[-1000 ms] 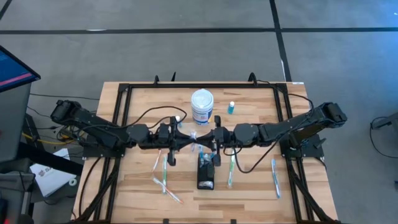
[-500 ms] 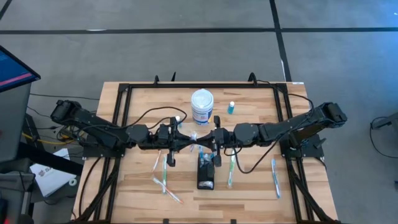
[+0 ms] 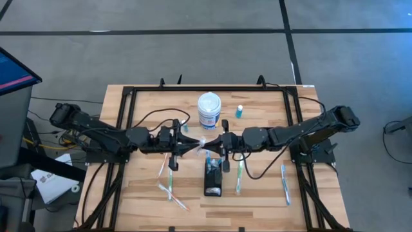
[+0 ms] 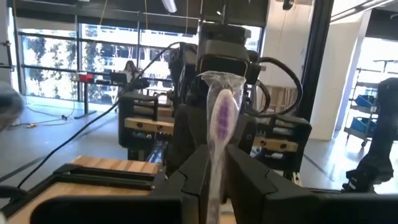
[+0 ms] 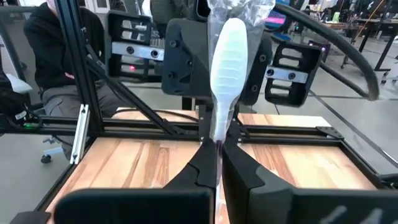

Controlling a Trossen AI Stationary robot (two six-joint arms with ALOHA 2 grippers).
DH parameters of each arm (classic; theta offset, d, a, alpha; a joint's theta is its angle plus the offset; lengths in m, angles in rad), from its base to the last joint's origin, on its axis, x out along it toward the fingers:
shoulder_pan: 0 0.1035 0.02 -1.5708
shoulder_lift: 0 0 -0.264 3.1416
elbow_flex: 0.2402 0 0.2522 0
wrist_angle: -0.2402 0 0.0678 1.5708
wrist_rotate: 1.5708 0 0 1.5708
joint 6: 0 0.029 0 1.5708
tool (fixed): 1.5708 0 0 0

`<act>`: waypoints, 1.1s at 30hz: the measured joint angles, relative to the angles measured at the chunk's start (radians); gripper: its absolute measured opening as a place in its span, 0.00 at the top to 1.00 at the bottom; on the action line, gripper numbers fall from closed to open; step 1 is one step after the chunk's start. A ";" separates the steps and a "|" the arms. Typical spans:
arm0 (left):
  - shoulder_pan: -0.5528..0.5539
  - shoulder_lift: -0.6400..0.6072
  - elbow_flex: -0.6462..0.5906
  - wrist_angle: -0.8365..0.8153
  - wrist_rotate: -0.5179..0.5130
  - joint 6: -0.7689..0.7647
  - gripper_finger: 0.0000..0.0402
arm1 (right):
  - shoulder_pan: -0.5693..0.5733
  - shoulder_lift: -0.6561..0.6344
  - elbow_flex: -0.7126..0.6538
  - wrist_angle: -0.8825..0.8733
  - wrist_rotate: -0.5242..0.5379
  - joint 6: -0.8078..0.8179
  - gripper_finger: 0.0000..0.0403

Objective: Pick & Place toothbrushing station
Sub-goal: Put the violet toothbrush into the black mesh organizer

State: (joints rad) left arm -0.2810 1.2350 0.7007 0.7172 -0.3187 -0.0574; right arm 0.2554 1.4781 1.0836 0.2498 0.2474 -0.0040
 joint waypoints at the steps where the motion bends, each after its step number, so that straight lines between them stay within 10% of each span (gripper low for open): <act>1: 0.000 -0.008 -0.007 -0.004 0.000 0.000 0.89 | 0.003 -0.009 0.000 -0.018 0.000 0.000 1.00; 33: -0.036 -0.102 -0.092 -0.029 0.001 -0.010 0.89 | 0.207 -0.114 0.000 -0.138 0.072 0.016 1.00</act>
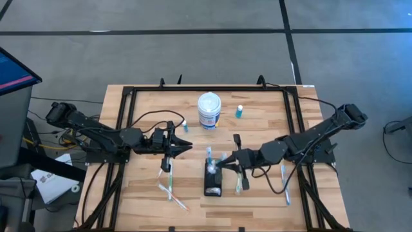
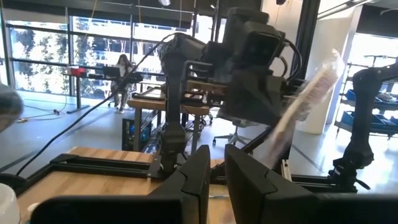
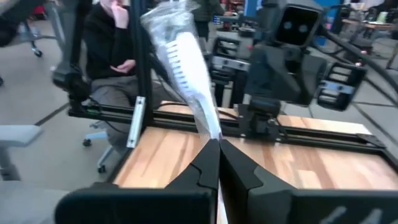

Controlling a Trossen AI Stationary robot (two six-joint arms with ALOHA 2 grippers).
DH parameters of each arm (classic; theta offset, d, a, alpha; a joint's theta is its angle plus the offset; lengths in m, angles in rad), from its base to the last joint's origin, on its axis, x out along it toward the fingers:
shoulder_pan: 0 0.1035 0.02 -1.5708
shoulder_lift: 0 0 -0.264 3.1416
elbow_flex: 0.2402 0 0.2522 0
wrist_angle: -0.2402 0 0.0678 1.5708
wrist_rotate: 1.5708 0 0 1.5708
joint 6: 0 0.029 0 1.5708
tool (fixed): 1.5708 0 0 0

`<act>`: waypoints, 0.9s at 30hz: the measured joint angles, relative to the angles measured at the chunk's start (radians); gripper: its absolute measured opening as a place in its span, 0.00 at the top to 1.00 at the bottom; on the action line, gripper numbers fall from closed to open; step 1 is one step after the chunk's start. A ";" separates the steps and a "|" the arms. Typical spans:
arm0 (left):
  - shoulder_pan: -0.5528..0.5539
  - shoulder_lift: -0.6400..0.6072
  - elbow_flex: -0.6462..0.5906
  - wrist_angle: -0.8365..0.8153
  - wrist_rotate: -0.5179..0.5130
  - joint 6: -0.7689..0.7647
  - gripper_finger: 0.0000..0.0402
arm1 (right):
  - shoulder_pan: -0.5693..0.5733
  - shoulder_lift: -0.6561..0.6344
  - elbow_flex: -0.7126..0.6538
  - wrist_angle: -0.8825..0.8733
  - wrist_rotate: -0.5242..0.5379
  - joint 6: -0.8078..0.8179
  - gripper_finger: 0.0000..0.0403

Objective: Pick & Place toothbrushing station
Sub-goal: Put the violet toothbrush into the black mesh organizer

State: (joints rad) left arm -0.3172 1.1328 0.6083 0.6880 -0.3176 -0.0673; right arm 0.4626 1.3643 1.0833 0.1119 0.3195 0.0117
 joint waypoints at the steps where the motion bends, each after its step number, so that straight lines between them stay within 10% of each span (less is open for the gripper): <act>1: 0.000 0.000 0.000 0.000 0.000 0.000 0.89 | 0.009 0.000 0.000 0.005 0.001 0.006 1.00; 27: -0.003 0.001 0.000 -0.010 0.000 -0.001 0.89 | 0.154 0.000 -0.126 0.138 0.219 0.088 1.00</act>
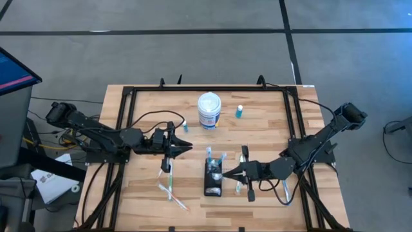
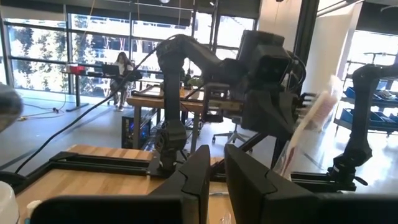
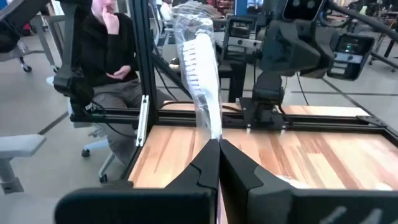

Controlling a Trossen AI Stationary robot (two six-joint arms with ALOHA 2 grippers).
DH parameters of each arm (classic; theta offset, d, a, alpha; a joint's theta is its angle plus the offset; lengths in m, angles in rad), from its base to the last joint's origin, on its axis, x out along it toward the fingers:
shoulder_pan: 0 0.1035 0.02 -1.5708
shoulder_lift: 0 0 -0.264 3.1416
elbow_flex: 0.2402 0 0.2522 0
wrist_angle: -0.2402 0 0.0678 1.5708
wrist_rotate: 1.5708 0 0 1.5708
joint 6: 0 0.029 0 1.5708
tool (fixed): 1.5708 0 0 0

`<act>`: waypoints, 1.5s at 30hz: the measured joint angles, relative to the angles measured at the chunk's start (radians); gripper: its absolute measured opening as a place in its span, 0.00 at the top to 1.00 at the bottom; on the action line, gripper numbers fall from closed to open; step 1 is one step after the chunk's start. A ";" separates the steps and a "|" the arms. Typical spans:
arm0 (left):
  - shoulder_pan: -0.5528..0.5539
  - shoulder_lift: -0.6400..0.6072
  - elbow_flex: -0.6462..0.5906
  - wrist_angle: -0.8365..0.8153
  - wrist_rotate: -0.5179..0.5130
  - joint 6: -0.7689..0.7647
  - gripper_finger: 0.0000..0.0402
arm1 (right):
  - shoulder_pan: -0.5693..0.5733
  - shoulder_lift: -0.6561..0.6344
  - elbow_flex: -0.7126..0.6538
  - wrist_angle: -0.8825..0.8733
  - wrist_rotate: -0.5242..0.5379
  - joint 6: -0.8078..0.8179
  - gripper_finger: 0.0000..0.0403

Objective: Pick & Place toothbrushing station
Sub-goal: Put the violet toothbrush into the black mesh organizer

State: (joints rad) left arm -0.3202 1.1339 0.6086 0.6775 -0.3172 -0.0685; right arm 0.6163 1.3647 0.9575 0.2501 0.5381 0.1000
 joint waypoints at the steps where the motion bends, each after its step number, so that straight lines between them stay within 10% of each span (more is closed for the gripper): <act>1: 0.000 0.000 0.000 0.000 0.000 -0.002 0.89 | 0.000 0.000 -0.014 0.025 0.008 0.003 1.00; 16: 0.000 0.000 0.001 -0.005 0.000 -0.019 0.89 | 0.033 0.020 -0.289 0.502 0.010 0.032 1.00; 45: 0.000 0.000 0.001 -0.004 0.000 -0.019 0.89 | -0.005 0.311 -0.300 0.890 -0.101 0.040 1.00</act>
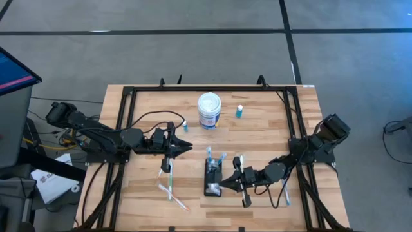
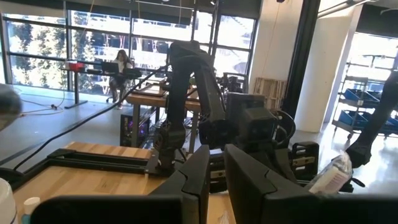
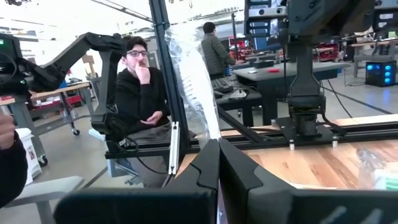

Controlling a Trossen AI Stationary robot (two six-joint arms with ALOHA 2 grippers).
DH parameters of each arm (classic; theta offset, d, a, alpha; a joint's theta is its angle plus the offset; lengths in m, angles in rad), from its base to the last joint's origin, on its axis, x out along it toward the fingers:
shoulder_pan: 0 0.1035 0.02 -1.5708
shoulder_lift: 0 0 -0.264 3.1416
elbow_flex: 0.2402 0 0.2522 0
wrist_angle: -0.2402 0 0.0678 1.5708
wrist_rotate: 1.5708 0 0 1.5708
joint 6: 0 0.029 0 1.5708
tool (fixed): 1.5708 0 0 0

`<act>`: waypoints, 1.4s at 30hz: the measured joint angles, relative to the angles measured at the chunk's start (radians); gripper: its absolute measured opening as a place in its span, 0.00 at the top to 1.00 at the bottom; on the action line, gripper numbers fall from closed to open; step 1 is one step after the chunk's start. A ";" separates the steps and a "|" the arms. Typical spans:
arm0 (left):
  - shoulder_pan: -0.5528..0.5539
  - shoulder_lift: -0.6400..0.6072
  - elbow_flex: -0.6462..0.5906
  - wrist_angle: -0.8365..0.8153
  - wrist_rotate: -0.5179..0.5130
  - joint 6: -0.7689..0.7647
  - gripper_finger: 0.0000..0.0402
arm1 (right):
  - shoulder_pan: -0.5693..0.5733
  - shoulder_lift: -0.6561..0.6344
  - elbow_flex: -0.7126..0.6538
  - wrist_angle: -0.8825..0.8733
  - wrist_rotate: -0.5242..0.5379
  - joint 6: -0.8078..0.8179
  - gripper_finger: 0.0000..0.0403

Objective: Pick & Place toothbrushing station
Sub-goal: Put the violet toothbrush into the black mesh organizer

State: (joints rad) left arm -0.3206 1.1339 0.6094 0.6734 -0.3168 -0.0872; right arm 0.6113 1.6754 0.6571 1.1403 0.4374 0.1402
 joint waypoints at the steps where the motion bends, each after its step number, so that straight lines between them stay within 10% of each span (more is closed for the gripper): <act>1: 0.000 0.000 0.000 0.000 0.000 0.000 0.89 | 0.000 0.000 0.000 -0.001 0.000 0.000 1.00; 42: 0.000 0.000 0.000 0.000 0.000 0.000 0.89 | -0.068 0.158 -0.022 0.368 -0.018 0.017 1.00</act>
State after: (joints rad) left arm -0.3206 1.1339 0.6094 0.6730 -0.3170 -0.0872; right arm 0.5428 1.8332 0.6350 1.5085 0.4192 0.1569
